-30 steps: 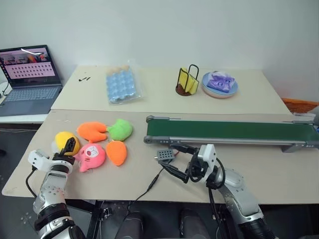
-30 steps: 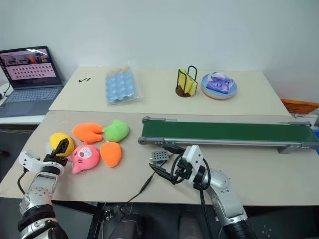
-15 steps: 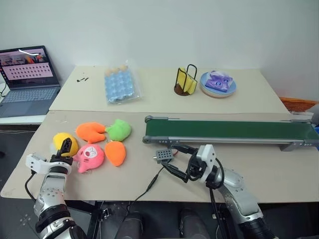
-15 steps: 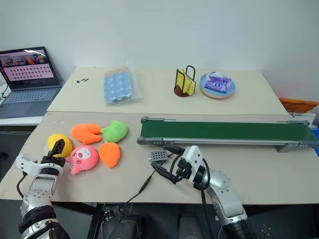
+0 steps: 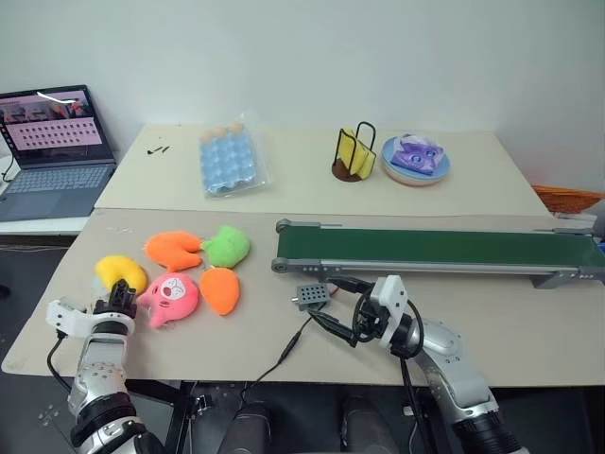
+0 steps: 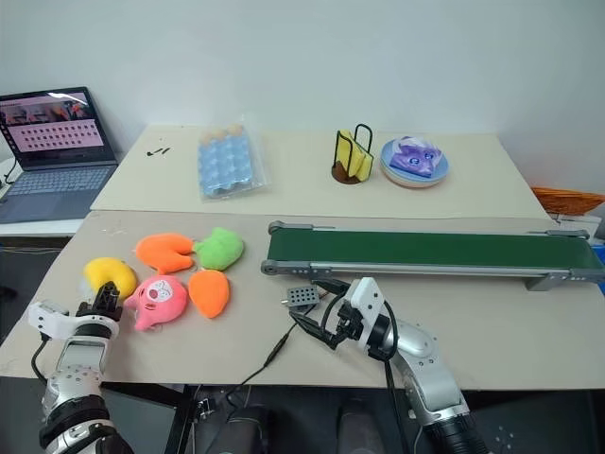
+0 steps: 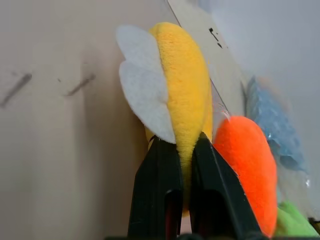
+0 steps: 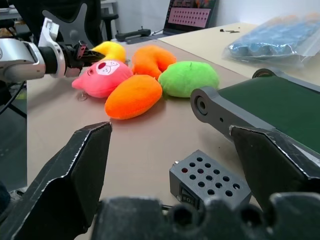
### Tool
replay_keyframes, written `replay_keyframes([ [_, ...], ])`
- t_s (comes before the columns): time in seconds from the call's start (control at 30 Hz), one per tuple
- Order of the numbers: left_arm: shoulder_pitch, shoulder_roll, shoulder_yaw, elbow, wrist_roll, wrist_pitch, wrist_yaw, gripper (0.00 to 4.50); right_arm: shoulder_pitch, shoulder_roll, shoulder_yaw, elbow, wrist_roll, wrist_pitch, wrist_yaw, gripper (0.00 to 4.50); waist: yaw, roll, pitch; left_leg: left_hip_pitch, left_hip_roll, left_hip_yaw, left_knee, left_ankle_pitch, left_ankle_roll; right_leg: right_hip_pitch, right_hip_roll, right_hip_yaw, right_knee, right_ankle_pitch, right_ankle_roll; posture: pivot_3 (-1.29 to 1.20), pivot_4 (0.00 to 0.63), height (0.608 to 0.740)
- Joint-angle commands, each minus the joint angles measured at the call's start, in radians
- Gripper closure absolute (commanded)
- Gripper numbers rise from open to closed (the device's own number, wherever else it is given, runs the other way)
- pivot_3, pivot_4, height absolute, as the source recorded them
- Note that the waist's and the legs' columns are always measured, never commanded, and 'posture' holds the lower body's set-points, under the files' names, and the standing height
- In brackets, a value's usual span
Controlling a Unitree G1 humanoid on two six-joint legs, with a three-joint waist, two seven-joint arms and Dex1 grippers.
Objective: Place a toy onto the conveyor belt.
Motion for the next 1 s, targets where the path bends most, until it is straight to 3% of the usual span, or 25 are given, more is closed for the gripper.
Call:
replay_keyframes([
  [0.03, 0.004, 0.044, -0.123, -0.127, 0.297, -0.183, 0.157, 4.46, -0.021, 0.002, -0.01, 0.001, 0.0, -0.026, 0.007, 0.0, 0.001, 0.0, 0.0, 0.0, 0.0, 0.0, 0.0, 0.0, 0.0, 0.0, 0.0, 0.0, 0.0, 0.0, 0.0, 0.0, 0.15, 0.74],
  [0.2, 0.029, 0.137, -0.336, -0.246, 0.791, -0.276, 0.409, 4.46, -0.023, 0.013, -0.009, 0.007, 0.008, -0.026, 0.011, 0.0, 0.003, 0.0, 0.0, 0.0, 0.0, 0.0, 0.0, -0.001, -0.002, 0.0, 0.0, 0.0, -0.001, 0.0, 0.0, 0.0, 0.15, 0.74],
  [0.3, 0.017, 0.274, -0.598, -0.322, 1.217, -0.29, 0.468, 4.46, -0.02, 0.023, -0.005, 0.001, 0.017, -0.023, 0.012, 0.0, 0.006, 0.0, 0.0, -0.001, 0.0, 0.0, -0.001, -0.001, -0.002, -0.001, 0.001, 0.0, -0.001, 0.0, 0.0, 0.0, 0.15, 0.74],
  [0.43, -0.068, 0.369, -0.847, -0.323, 1.502, -0.429, 0.489, 4.46, -0.023, 0.036, -0.008, 0.005, 0.014, -0.023, 0.008, 0.0, 0.014, 0.002, 0.001, -0.002, 0.0, 0.001, -0.001, -0.001, -0.002, -0.002, 0.0, 0.0, -0.001, -0.001, 0.001, 0.0, 0.15, 0.74],
  [0.53, -0.16, 0.425, -0.988, -0.236, 1.651, -0.548, 0.525, 4.46, -0.029, 0.048, -0.004, 0.013, 0.007, -0.024, 0.004, 0.0, 0.009, 0.002, 0.001, -0.003, 0.0, 0.001, -0.002, -0.002, -0.003, -0.006, 0.001, 0.001, 0.0, -0.001, 0.001, 0.0, 0.15, 0.74],
  [0.7, -0.334, 0.466, -1.143, -0.003, 1.764, -0.711, 0.579, 4.46, -0.034, 0.067, -0.013, 0.022, 0.004, -0.039, -0.017, 0.0, -0.006, 0.002, 0.001, -0.007, 0.001, 0.001, -0.006, -0.001, -0.003, -0.014, 0.002, 0.002, 0.002, 0.0, -0.001, 0.0, 0.15, 0.74],
  [1.0, -0.586, 0.391, -1.338, 0.343, 1.824, -0.93, 0.566, 4.46, -0.03, 0.085, -0.03, 0.005, 0.01, -0.04, -0.053, 0.0, 0.002, 0.002, 0.001, -0.011, 0.0, 0.002, -0.008, -0.001, -0.003, -0.016, 0.001, 0.001, 0.001, 0.0, -0.002, 0.0, 0.15, 0.74],
])
